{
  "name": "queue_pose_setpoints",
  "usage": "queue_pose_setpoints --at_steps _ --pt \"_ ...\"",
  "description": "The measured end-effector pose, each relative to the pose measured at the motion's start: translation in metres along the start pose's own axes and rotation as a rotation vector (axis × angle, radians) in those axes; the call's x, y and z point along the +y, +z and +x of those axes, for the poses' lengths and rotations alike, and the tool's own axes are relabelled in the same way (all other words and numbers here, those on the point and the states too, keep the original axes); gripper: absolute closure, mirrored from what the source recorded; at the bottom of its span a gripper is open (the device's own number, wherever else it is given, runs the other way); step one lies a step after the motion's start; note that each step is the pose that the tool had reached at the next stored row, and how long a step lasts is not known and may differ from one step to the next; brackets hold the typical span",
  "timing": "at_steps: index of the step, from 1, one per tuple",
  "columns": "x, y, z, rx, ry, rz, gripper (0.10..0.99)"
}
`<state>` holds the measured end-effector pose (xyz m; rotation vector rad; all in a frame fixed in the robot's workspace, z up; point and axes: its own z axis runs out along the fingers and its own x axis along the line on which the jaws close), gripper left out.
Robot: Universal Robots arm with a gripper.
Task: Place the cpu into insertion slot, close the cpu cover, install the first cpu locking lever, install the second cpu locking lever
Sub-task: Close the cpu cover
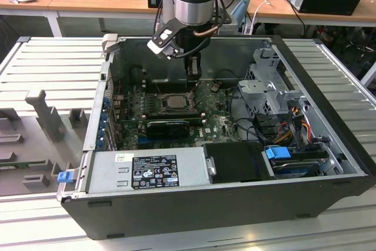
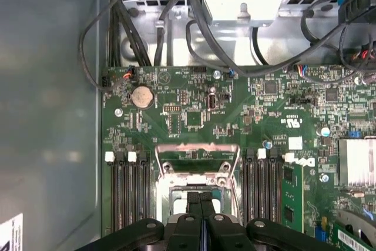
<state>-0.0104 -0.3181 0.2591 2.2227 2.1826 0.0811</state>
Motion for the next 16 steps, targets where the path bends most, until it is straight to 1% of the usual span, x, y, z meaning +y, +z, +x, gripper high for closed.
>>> queue_pose_setpoints --at_steps 5,12,16 --pt "0.0003 -0.0028 0.0006 0.0001 0.0 0.0 0.98" --pt "0.006 -0.0026 0.0009 -0.0001 0.0 0.001 0.98" --pt "0.0104 -0.0024 0.0013 -0.0001 0.0 0.001 0.98"
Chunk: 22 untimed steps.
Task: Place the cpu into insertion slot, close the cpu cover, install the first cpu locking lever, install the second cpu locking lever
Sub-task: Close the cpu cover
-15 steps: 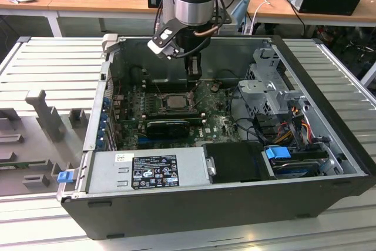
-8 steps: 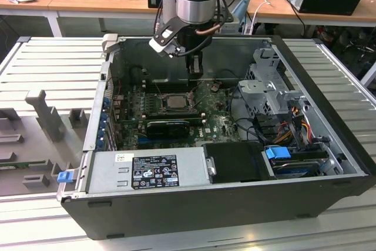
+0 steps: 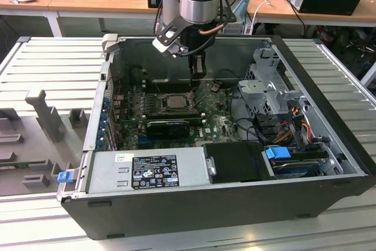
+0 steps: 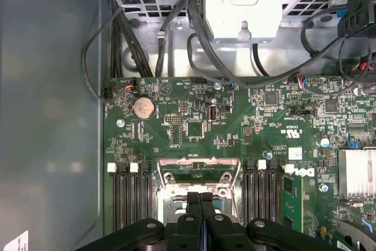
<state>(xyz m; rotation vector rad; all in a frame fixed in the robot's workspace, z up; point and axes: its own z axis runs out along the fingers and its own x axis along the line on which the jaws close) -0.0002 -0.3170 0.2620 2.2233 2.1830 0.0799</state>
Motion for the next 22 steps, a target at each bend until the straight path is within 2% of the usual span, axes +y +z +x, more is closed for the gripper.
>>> queue_pose_setpoints --at_steps 3,22 --pt "0.0044 0.0002 0.0003 0.0 0.0 0.0 0.98" --pt "0.0214 0.0012 0.0009 0.0 0.0 0.001 0.98"
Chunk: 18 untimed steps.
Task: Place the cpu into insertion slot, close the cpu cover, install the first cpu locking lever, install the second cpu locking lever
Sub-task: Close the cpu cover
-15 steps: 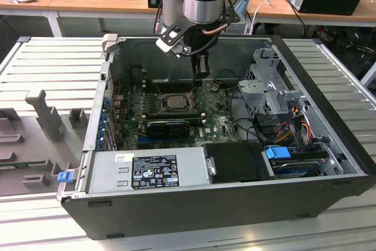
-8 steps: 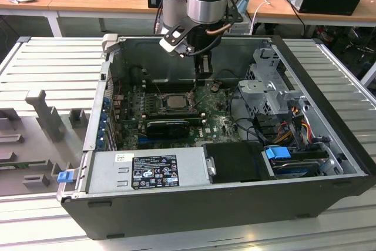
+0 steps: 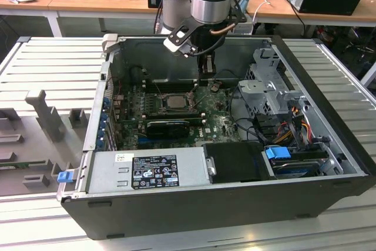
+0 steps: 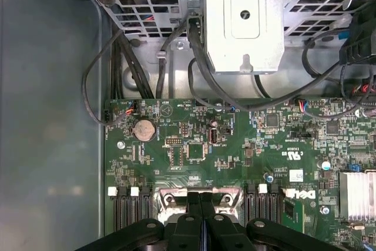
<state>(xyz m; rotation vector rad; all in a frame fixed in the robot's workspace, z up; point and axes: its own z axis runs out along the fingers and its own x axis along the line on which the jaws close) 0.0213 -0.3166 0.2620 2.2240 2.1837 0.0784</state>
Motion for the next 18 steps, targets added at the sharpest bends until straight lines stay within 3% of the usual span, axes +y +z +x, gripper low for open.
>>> queue_pose_setpoints --at_steps 12,18 --pt "0.0105 0.0005 0.0004 0.0 0.0 0.0 0.98" --pt "0.0118 -0.002 0.0009 -0.0001 0.0 0.0 0.98"
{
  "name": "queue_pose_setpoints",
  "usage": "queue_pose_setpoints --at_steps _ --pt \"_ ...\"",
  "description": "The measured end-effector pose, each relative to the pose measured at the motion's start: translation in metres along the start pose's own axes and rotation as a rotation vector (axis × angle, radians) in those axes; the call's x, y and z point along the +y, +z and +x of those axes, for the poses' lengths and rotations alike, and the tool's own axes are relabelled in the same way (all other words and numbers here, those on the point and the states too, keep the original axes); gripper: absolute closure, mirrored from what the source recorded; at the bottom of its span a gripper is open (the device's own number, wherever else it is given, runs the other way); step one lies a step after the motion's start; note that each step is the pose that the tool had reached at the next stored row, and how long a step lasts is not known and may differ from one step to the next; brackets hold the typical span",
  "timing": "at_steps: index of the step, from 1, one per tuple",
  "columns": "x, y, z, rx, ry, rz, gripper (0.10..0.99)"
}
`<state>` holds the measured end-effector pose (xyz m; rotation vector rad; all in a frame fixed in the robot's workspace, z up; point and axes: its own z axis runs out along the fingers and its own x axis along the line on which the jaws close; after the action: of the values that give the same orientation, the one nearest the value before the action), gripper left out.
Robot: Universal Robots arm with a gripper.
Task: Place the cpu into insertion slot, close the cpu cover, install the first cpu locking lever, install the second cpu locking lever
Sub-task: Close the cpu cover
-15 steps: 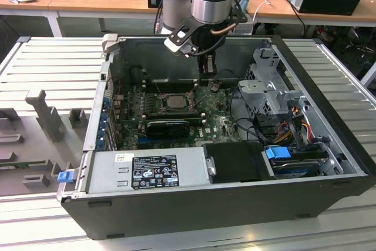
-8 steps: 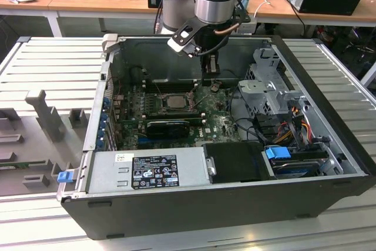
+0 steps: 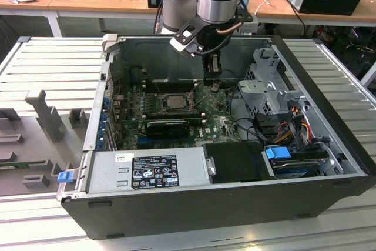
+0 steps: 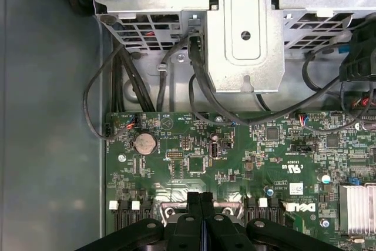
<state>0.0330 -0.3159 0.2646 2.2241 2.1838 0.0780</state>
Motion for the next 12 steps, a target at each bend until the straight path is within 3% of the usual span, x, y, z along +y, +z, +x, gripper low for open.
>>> queue_pose_setpoints --at_steps 2,9,12 --pt "0.0018 -0.0007 0.0002 0.0005 0.0 0.0 0.98" --pt "0.0214 0.0002 0.001 0.0001 0.0 0.001 0.98" --pt "0.0252 0.0005 0.001 0.0001 0.0 0.001 0.98"
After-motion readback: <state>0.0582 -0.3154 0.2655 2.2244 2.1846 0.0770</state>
